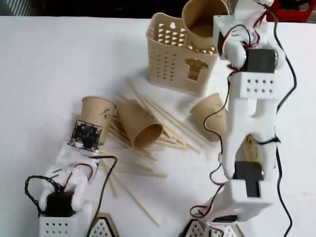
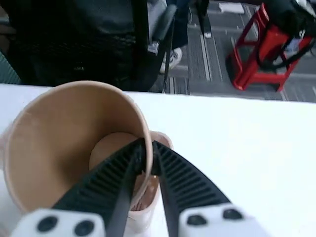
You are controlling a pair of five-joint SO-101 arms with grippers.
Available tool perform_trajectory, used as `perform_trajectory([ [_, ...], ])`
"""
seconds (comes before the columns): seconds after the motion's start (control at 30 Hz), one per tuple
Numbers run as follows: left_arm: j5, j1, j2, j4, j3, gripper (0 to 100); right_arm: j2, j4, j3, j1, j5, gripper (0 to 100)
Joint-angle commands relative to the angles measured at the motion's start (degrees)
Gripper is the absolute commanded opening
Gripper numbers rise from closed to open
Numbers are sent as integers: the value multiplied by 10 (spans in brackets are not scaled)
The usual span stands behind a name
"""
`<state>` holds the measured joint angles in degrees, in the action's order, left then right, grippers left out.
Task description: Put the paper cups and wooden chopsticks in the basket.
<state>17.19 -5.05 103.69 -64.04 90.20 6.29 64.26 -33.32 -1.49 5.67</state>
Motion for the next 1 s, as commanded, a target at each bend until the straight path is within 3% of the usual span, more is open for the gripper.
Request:
perform_trajectory([
  [0.0, 1, -5, 7, 12, -4, 24, 13, 3, -33, 11, -5, 21],
  [0.2, 1, -5, 7, 12, -4, 24, 19, 28, -34, 7, -5, 33],
  [0.33, 1, -5, 7, 12, -5, 24, 8, 61, -44, 7, -4, 150],
  [0.43, 1, -5, 7, 11, -7, 25, -15, 120, -70, 10, 0, 170],
  [0.7, -5, -56, 7, 2, -84, 246, -84, 295, -105, 10, 84, 170],
  [0.97, -1, -15, 5, -90, -208, 276, -106, 342, -44, 51, 92, 170],
])
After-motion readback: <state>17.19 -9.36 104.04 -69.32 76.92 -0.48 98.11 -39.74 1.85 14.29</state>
